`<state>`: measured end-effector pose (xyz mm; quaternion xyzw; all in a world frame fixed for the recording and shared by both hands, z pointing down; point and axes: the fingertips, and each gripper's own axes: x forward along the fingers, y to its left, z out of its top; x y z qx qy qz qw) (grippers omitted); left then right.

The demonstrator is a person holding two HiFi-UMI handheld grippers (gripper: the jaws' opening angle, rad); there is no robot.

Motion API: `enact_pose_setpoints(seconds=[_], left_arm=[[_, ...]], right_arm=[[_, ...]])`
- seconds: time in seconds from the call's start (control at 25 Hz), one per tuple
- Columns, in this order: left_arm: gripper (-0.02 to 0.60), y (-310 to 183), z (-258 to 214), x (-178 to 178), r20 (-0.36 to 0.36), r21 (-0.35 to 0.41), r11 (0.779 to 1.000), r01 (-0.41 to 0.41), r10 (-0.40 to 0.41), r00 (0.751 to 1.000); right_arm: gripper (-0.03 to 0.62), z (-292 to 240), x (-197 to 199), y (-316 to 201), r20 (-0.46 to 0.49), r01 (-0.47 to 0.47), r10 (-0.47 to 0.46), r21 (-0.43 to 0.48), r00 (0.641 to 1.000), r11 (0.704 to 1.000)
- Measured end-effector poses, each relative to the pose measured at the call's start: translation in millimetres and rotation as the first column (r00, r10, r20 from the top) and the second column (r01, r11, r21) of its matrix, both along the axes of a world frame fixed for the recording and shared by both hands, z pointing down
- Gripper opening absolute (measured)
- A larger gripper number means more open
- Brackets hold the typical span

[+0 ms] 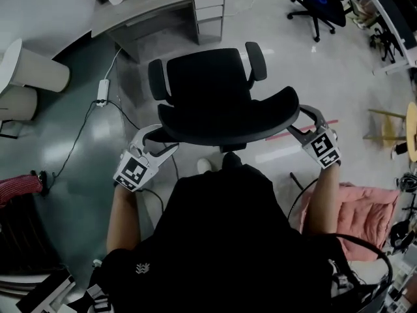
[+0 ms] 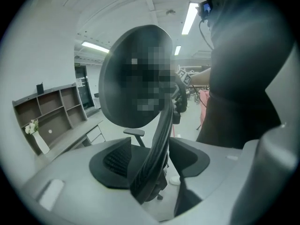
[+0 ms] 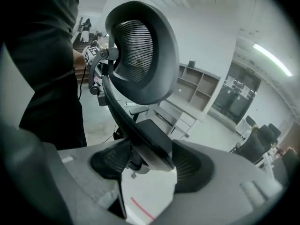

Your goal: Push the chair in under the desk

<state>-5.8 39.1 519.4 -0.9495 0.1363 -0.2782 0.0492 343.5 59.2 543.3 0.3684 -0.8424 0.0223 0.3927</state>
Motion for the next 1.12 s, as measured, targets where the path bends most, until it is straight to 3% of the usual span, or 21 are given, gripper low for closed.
enact_pose_setpoints(seconds=[0.16, 0.28, 0.6, 0.96, 1.12], left_arm=[[0.238, -2.0, 15.3, -1.8, 0.145, 0.004, 0.999, -0.054, 0.053, 0.988], [0.221, -0.3, 17.8, -0.9, 0.182, -0.036, 0.996, -0.081, 0.086, 0.979], [0.21, -7.6, 19.6, -5.0, 0.189, -0.065, 0.995, -0.071, 0.082, 0.979], [0.201, -26.4, 17.5, -7.0, 0.208, -0.077, 0.997, 0.009, 0.007, 0.978], [0.163, -34.3, 14.4, -7.1, 0.155, -0.114, 0.992, 0.054, -0.036, 0.987]], right_arm=[[0.264, 3.5, -5.4, -8.6, 0.026, 0.067, -0.066, -0.024, 0.997, 0.997], [0.265, 3.4, -5.5, -11.0, 0.05, 0.102, -0.1, -0.027, 0.994, 0.994], [0.264, 5.5, -16.3, -23.9, 0.076, 0.202, -0.196, -0.078, 0.978, 0.976], [0.263, 4.1, -19.0, -49.2, 0.083, 0.231, -0.227, -0.043, 0.97, 0.972], [0.264, 5.9, -19.4, -67.1, 0.086, 0.258, -0.254, -0.04, 0.964, 0.965]])
